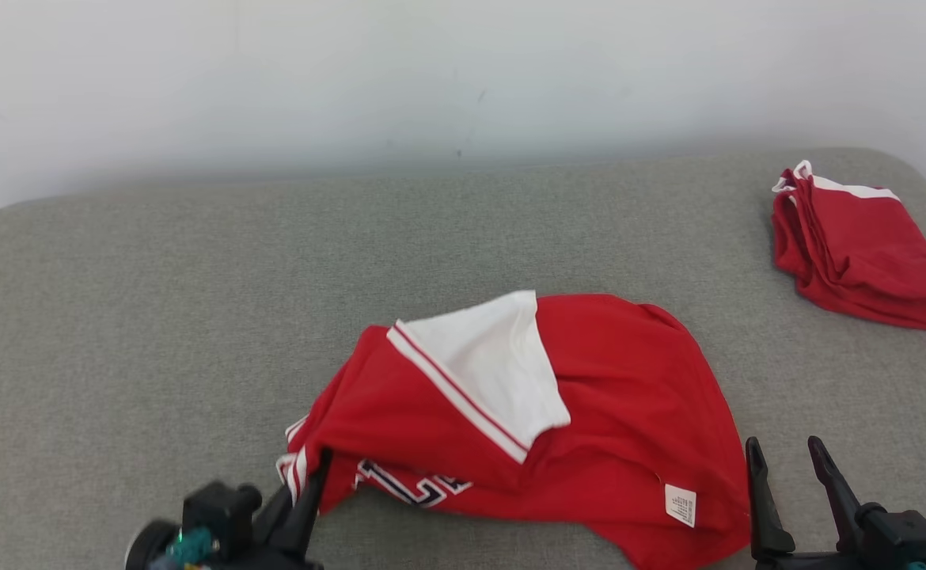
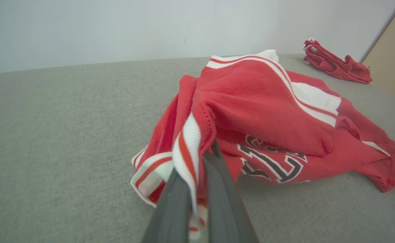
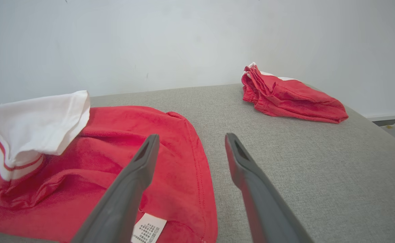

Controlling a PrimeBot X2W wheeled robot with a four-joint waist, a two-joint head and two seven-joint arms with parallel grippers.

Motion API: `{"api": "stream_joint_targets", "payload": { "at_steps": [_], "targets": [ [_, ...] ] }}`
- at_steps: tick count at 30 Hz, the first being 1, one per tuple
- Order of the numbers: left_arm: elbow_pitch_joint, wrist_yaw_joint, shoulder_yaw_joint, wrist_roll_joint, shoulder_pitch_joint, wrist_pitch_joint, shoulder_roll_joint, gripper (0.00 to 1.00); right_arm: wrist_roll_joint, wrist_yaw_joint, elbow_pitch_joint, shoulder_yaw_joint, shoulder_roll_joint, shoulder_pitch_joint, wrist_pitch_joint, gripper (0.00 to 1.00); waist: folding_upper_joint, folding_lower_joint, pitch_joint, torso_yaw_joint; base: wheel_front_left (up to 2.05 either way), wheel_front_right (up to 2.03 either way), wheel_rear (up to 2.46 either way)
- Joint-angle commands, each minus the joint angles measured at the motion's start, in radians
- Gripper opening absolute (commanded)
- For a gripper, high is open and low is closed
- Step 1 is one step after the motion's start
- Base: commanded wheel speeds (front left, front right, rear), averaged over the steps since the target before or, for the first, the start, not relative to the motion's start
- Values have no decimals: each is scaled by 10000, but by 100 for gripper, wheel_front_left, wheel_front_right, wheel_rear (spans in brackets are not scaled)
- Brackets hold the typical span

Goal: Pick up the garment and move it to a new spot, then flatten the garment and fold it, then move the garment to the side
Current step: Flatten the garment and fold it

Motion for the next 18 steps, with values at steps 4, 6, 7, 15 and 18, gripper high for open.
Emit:
{"api": "stream_joint_targets", "payload": {
  "at_steps": [4,6,7,15,18],
  "targets": [
    [-146,132,369,120,1313,-27,-152,0,-53,-26,-41,-14,4,109,60,100,0,1,-85,201,0,0,0],
    [-32,103,495,145,1688,-28,-269,6,-57,-26,-58,-33,4,114,88,100,0,1,-104,235,0,0,0],
    [15,83,521,265,1793,-28,-289,47,-61,-26,-69,-42,4,128,90,100,0,1,-112,255,0,0,0],
    [-685,-110,1609,833,2128,-29,-512,100,-42,-26,-83,-32,4,182,140,100,0,1,-219,332,0,0,0],
    [-1304,-191,2163,1007,2211,-30,-500,100,39,-26,-55,0,4,219,109,100,0,1,-253,268,0,0,0]
  ]
}}
